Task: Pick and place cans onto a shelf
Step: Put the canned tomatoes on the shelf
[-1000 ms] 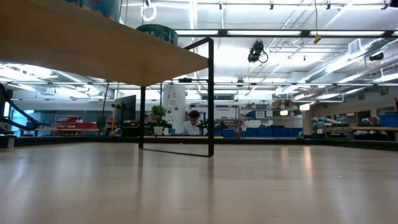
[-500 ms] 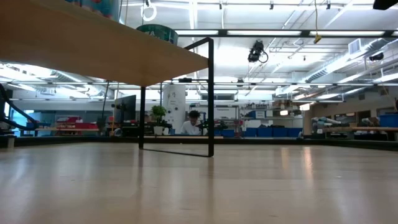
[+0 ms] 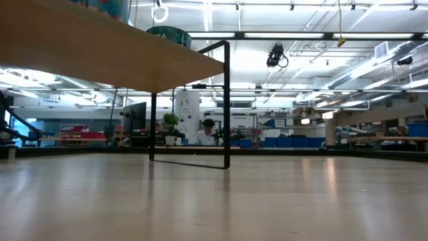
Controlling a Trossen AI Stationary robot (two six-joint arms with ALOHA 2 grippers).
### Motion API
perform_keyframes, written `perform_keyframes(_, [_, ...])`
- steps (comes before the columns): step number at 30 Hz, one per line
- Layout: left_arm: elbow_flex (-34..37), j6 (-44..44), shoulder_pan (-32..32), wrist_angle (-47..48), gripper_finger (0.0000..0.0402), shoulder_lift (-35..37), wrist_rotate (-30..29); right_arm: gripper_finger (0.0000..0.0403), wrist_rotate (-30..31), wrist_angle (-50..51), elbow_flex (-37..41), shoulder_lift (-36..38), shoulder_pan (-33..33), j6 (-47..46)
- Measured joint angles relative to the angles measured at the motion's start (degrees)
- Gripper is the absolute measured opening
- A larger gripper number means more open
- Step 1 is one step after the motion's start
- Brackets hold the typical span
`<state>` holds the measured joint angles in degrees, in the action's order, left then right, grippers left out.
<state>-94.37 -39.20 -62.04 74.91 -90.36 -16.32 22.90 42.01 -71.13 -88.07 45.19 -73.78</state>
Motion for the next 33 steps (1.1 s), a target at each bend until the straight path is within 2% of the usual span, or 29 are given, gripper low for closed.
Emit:
perform_keyframes(11, [0.27, 0.12, 0.02, -0.06, 0.0329, 0.02, 0.86, 0.0229, -1.23, -1.06, 0.0, 0.0, -1.3, -1.31])
perform_keyframes(18, [0.29, -0.39, 0.02, 0.03, 0.035, -0.03, -2.85, 0.0229, -1.97, -1.22, 0.0, 0.0, -1.96, -1.2])
perform_keyframes(23, [0.29, 1.23, -0.1, 0.2, 0.0352, -0.03, 1.79, 0.0229, -3.32, -1.72, 0.0, 0.0, -2.9, -1.81])
perform_keyframes(30, [0.29, 0.9, -0.61, 0.79, 0.0352, 0.16, -1.16, 0.0229, -3.57, -1.64, 0.0, 0.0, -4.31, -2.09])
perform_keyframes(33, [0.29, 0.85, -0.59, 1.73, 0.0353, 0.92, -1.42, 0.0231, -4.35, -2.83, 0.0, 0.0, -4.5, 1.09])
